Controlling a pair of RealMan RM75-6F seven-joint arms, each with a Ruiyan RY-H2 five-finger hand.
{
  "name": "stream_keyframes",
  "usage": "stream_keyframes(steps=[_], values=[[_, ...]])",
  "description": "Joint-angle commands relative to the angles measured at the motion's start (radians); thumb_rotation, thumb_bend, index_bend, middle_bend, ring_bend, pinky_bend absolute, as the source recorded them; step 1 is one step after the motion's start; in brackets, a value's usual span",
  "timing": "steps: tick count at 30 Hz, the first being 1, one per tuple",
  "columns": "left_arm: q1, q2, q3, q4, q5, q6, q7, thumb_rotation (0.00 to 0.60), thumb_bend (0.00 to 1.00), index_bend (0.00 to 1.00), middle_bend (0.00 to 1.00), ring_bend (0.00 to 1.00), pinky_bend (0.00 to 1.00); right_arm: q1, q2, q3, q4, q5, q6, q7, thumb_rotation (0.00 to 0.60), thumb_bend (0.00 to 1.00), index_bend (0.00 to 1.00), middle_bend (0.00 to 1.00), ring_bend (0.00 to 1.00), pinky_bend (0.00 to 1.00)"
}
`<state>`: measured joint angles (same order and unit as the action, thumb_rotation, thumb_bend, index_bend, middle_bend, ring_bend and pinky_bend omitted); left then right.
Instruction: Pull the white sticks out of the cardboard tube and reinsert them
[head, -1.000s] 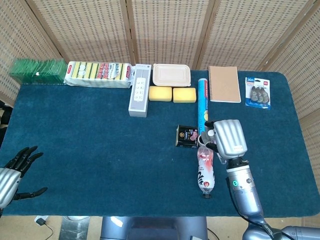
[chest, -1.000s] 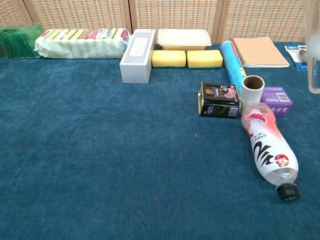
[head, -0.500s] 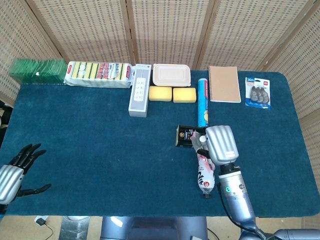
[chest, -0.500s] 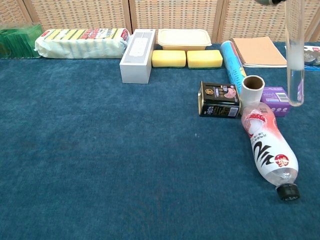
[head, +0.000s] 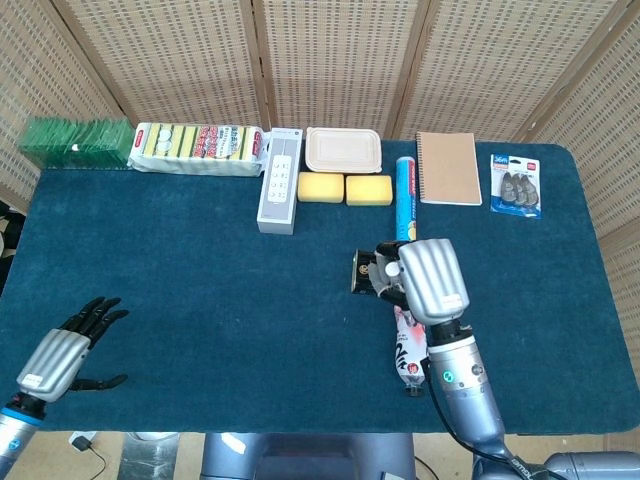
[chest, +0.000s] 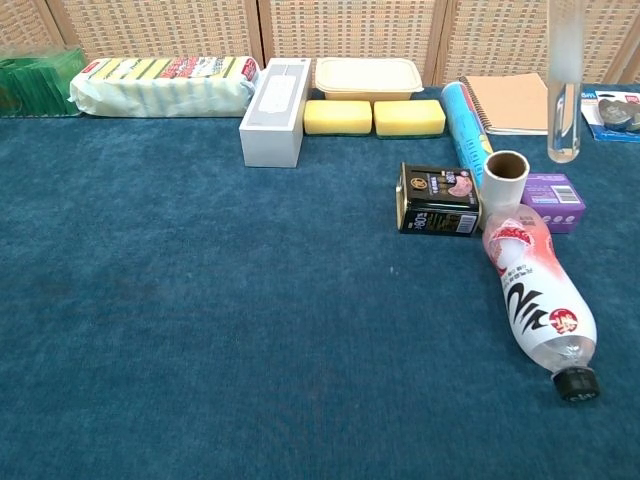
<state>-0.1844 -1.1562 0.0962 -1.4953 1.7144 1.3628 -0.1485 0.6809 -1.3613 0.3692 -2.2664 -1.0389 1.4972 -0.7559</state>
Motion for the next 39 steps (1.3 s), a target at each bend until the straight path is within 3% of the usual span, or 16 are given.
stream_keyframes(steps=[1, 3, 6, 9, 13, 14, 15, 23, 30, 39], values=[[-0.005, -0.012, 0.013, 0.0, 0.019, -0.002, 0.013, 0.449, 0.11, 0.13, 0.08, 0.03, 0.24, 0.036, -0.03, 0.074, 0.027, 0.075, 0.049, -0.014, 0.6, 0.45, 0.79, 0.99, 1.0, 1.0], [-0.008, -0.021, 0.022, 0.006, 0.036, -0.005, 0.025, 0.447, 0.11, 0.13, 0.08, 0.03, 0.24, 0.046, -0.043, 0.068, 0.009, 0.099, 0.044, -0.023, 0.6, 0.45, 0.79, 0.99, 1.0, 1.0], [-0.016, -0.03, 0.036, 0.009, 0.055, -0.017, 0.037, 0.452, 0.11, 0.13, 0.08, 0.03, 0.24, 0.038, -0.044, -0.035, -0.051, 0.046, 0.003, -0.043, 0.6, 0.45, 0.79, 0.99, 1.0, 1.0], [-0.019, -0.03, 0.043, 0.008, 0.063, -0.019, 0.038, 0.45, 0.11, 0.13, 0.08, 0.03, 0.24, 0.02, -0.03, -0.074, -0.051, -0.002, 0.001, -0.038, 0.6, 0.45, 0.79, 0.99, 1.0, 1.0], [-0.011, -0.023, 0.046, 0.006, 0.071, 0.011, 0.031, 0.446, 0.11, 0.13, 0.08, 0.03, 0.24, 0.01, -0.047, 0.023, 0.054, 0.05, 0.063, 0.032, 0.6, 0.45, 0.79, 0.99, 1.0, 1.0], [-0.009, -0.021, 0.045, 0.007, 0.072, 0.02, 0.025, 0.447, 0.11, 0.13, 0.08, 0.03, 0.24, 0.014, -0.051, 0.018, 0.059, 0.058, 0.053, 0.031, 0.6, 0.45, 0.79, 0.99, 1.0, 1.0], [-0.008, -0.016, 0.036, 0.006, 0.059, 0.028, 0.014, 0.449, 0.11, 0.13, 0.08, 0.03, 0.24, 0.018, -0.064, -0.032, 0.04, 0.035, 0.021, 0.023, 0.6, 0.45, 0.79, 0.99, 1.0, 1.0], [0.0, -0.002, 0.031, 0.0, 0.049, 0.058, 0.0, 0.451, 0.11, 0.13, 0.08, 0.03, 0.24, -0.007, -0.051, 0.015, 0.13, 0.018, -0.005, 0.194, 0.6, 0.45, 0.79, 0.99, 1.0, 1.0], [0.0, 0.002, 0.029, 0.006, 0.036, 0.059, -0.014, 0.447, 0.11, 0.13, 0.08, 0.03, 0.24, 0.007, -0.049, 0.045, 0.198, 0.03, -0.097, 0.334, 0.6, 0.44, 0.79, 0.99, 1.0, 1.0], [-0.002, 0.005, 0.027, 0.008, 0.027, 0.058, -0.024, 0.457, 0.11, 0.13, 0.08, 0.03, 0.24, 0.026, -0.068, 0.027, 0.286, -0.036, -0.204, 0.49, 0.6, 0.44, 0.79, 0.99, 1.0, 1.0]])
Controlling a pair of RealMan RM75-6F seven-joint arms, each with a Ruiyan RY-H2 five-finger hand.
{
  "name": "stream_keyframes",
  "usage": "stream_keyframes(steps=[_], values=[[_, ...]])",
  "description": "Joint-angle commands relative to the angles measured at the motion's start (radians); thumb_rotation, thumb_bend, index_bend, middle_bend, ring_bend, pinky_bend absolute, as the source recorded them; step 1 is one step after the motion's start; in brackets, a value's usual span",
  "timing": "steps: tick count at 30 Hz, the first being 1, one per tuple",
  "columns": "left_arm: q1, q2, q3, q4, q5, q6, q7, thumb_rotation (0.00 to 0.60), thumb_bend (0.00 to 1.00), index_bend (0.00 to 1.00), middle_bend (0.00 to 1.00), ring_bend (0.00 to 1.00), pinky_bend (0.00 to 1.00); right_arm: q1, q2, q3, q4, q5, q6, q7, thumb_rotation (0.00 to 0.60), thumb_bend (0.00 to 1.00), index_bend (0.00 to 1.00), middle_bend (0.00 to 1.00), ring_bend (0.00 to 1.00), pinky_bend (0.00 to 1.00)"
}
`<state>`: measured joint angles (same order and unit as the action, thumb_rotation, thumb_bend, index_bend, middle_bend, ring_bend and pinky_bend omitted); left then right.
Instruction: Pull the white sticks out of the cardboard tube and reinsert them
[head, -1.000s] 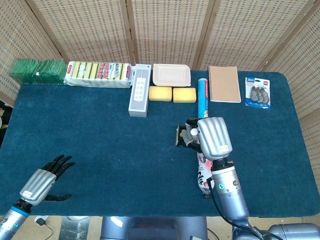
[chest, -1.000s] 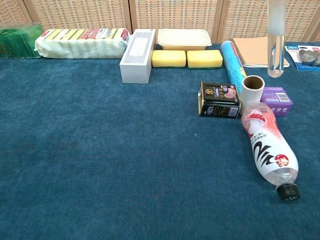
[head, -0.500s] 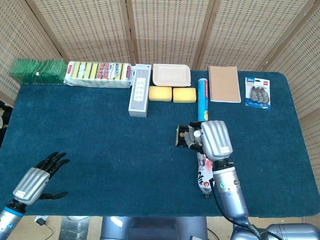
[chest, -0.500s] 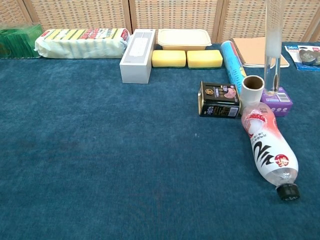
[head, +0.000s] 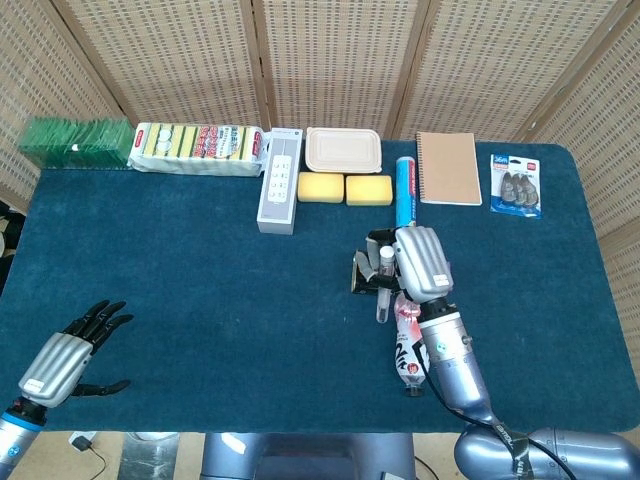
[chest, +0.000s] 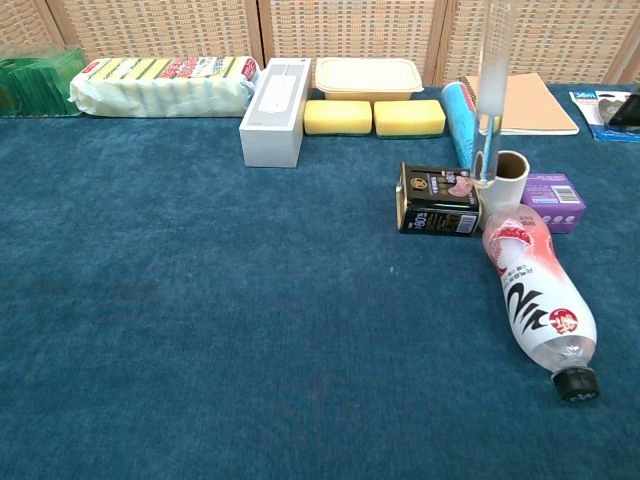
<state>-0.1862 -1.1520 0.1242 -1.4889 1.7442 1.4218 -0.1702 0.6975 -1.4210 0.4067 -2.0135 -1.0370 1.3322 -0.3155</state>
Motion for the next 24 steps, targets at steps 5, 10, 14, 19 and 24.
stream_keyframes(steps=[5, 10, 14, 19, 24], values=[[-0.002, 0.002, -0.003, 0.002, -0.01, -0.003, -0.008, 0.449, 0.11, 0.13, 0.08, 0.03, 0.24, 0.014, -0.019, -0.016, 0.071, -0.082, -0.061, 0.112, 0.6, 0.44, 0.79, 0.99, 1.0, 1.0], [-0.004, 0.002, -0.006, 0.003, -0.02, -0.011, -0.008, 0.455, 0.11, 0.13, 0.08, 0.03, 0.24, 0.02, -0.019, -0.01, 0.099, -0.097, -0.079, 0.151, 0.6, 0.44, 0.79, 0.99, 1.0, 1.0], [-0.006, 0.002, -0.005, 0.0, -0.024, -0.019, -0.002, 0.452, 0.11, 0.13, 0.08, 0.03, 0.24, 0.026, -0.012, -0.004, 0.114, -0.093, -0.088, 0.15, 0.6, 0.44, 0.79, 0.99, 1.0, 1.0], [-0.008, 0.001, -0.006, -0.004, -0.026, -0.023, 0.005, 0.449, 0.11, 0.13, 0.08, 0.03, 0.24, 0.033, -0.012, 0.008, 0.136, -0.102, -0.082, 0.148, 0.6, 0.44, 0.79, 0.99, 1.0, 1.0], [-0.009, -0.004, -0.006, -0.002, -0.029, -0.027, 0.014, 0.445, 0.11, 0.13, 0.08, 0.03, 0.24, 0.038, -0.007, 0.037, 0.163, -0.142, -0.065, 0.196, 0.6, 0.44, 0.79, 0.99, 1.0, 1.0]])
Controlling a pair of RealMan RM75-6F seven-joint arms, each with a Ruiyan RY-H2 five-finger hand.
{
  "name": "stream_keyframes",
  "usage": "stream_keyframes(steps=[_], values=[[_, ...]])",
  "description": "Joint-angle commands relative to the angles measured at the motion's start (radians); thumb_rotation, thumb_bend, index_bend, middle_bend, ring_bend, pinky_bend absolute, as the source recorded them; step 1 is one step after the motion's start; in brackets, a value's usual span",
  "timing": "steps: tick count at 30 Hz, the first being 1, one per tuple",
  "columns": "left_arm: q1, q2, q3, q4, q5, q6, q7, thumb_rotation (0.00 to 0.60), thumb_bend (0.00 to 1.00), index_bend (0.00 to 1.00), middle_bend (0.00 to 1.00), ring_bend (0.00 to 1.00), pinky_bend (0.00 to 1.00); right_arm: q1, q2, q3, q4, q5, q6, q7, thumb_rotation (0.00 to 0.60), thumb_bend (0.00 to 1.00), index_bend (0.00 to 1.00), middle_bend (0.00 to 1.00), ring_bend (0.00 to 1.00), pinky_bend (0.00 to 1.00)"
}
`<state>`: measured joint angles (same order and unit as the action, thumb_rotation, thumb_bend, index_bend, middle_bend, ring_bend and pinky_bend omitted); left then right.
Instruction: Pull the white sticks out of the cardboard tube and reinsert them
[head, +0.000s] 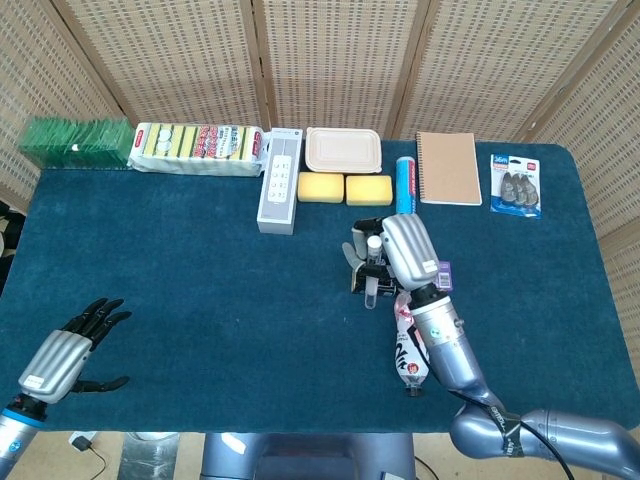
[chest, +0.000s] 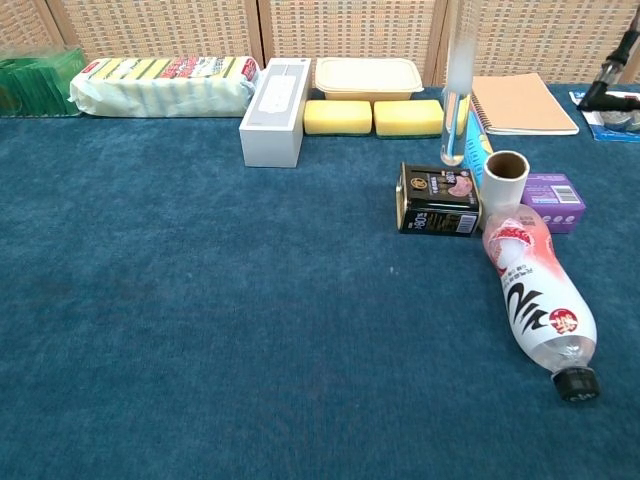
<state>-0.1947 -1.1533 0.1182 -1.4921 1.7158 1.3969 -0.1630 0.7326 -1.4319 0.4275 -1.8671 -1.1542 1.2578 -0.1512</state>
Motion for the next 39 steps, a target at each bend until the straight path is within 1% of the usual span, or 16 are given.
stream_keyframes(steps=[1, 7, 14, 17, 21, 26, 36, 39], values=[[0.0, -0.004, -0.001, 0.0, -0.001, -0.003, 0.012, 0.449, 0.11, 0.13, 0.08, 0.03, 0.24, 0.002, 0.006, 0.019, 0.024, -0.035, 0.009, 0.054, 0.6, 0.44, 0.79, 0.99, 1.0, 1.0], [-0.002, -0.01, -0.001, -0.008, -0.004, -0.01, 0.034, 0.449, 0.11, 0.13, 0.08, 0.03, 0.24, 0.004, 0.013, 0.017, 0.075, -0.101, 0.0, 0.154, 0.6, 0.44, 0.79, 0.99, 1.0, 1.0], [-0.003, -0.015, -0.004, -0.012, -0.014, -0.018, 0.052, 0.448, 0.11, 0.13, 0.08, 0.03, 0.24, 0.011, 0.003, 0.008, 0.122, -0.14, -0.014, 0.248, 0.6, 0.45, 0.79, 0.99, 1.0, 1.0], [-0.001, -0.016, -0.005, -0.013, -0.014, -0.015, 0.059, 0.455, 0.11, 0.13, 0.08, 0.03, 0.24, 0.018, -0.006, 0.003, 0.159, -0.174, -0.014, 0.3, 0.6, 0.46, 0.79, 0.99, 1.0, 1.0], [0.0, -0.018, -0.006, -0.017, -0.015, -0.013, 0.068, 0.456, 0.11, 0.13, 0.08, 0.03, 0.24, 0.024, -0.01, -0.003, 0.202, -0.192, -0.027, 0.365, 0.6, 0.46, 0.79, 0.99, 1.0, 1.0], [-0.006, -0.022, -0.008, -0.021, -0.023, -0.028, 0.08, 0.454, 0.11, 0.13, 0.08, 0.03, 0.24, 0.033, -0.005, 0.001, 0.249, -0.186, -0.049, 0.406, 0.6, 0.46, 0.79, 0.99, 1.0, 1.0], [-0.005, -0.028, -0.007, -0.028, -0.022, -0.029, 0.099, 0.451, 0.11, 0.13, 0.08, 0.03, 0.24, 0.056, 0.016, 0.041, 0.359, -0.105, -0.113, 0.46, 0.6, 0.45, 0.79, 0.99, 1.0, 1.0], [-0.007, -0.032, -0.013, -0.027, -0.033, -0.035, 0.105, 0.449, 0.11, 0.13, 0.08, 0.03, 0.24, 0.059, 0.025, 0.045, 0.395, -0.097, -0.13, 0.487, 0.6, 0.45, 0.79, 0.99, 1.0, 1.0]])
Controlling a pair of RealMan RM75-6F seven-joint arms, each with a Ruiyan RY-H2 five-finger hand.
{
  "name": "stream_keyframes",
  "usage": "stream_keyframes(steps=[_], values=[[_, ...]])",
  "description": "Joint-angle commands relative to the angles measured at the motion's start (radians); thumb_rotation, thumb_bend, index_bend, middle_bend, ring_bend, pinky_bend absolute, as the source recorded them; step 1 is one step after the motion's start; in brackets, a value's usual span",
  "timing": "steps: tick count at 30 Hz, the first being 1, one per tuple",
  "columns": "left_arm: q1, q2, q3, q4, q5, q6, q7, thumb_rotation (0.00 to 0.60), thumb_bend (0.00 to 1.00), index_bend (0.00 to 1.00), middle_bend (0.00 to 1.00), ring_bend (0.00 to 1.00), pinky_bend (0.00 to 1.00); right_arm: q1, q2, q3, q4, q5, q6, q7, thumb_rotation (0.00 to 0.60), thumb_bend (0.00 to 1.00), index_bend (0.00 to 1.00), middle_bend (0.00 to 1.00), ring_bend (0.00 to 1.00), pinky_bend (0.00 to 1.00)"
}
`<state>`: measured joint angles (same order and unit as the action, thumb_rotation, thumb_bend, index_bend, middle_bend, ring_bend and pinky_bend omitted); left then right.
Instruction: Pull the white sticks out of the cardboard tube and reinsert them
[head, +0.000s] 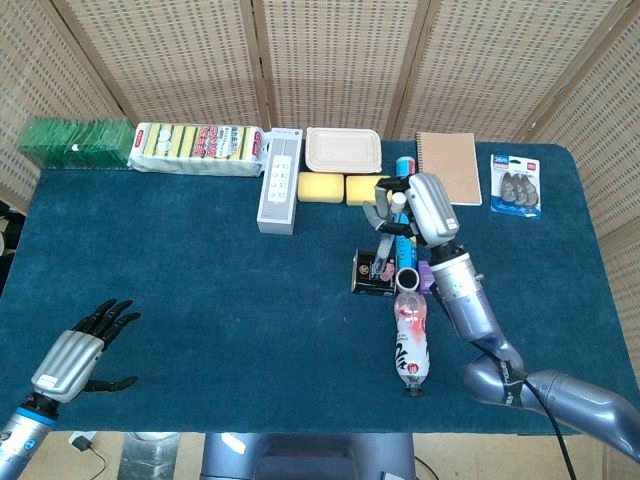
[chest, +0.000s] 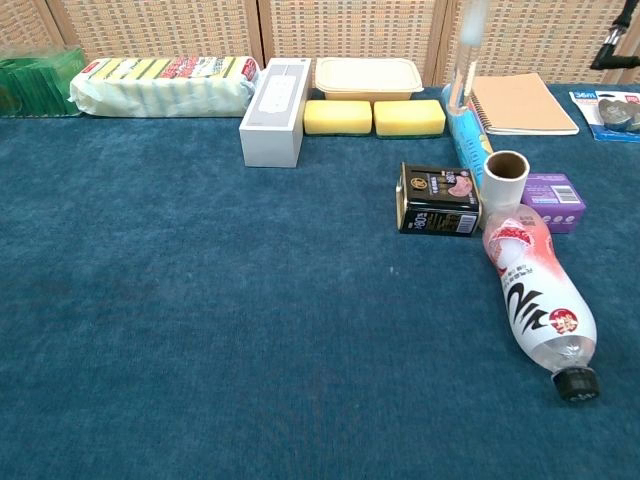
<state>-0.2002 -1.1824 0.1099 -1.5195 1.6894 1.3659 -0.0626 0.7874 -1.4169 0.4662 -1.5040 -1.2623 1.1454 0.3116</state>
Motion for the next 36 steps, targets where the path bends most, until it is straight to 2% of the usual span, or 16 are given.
stream_keyframes(steps=[1, 22, 36], values=[[-0.002, -0.004, -0.005, 0.0, -0.009, -0.005, 0.006, 0.449, 0.11, 0.13, 0.08, 0.03, 0.24, 0.003, 0.012, 0.005, 0.037, 0.01, -0.018, 0.03, 0.6, 0.45, 0.79, 0.99, 1.0, 1.0], [0.0, -0.019, -0.008, 0.008, -0.024, -0.012, 0.017, 0.452, 0.11, 0.13, 0.08, 0.03, 0.24, -0.035, 0.015, -0.064, 0.117, -0.106, 0.037, 0.219, 0.6, 0.45, 0.79, 0.99, 1.0, 1.0], [-0.011, -0.035, -0.019, -0.007, -0.048, -0.041, 0.049, 0.453, 0.11, 0.13, 0.08, 0.03, 0.24, -0.022, -0.027, -0.093, 0.26, -0.131, 0.032, 0.332, 0.6, 0.45, 0.79, 0.99, 1.0, 1.0]])
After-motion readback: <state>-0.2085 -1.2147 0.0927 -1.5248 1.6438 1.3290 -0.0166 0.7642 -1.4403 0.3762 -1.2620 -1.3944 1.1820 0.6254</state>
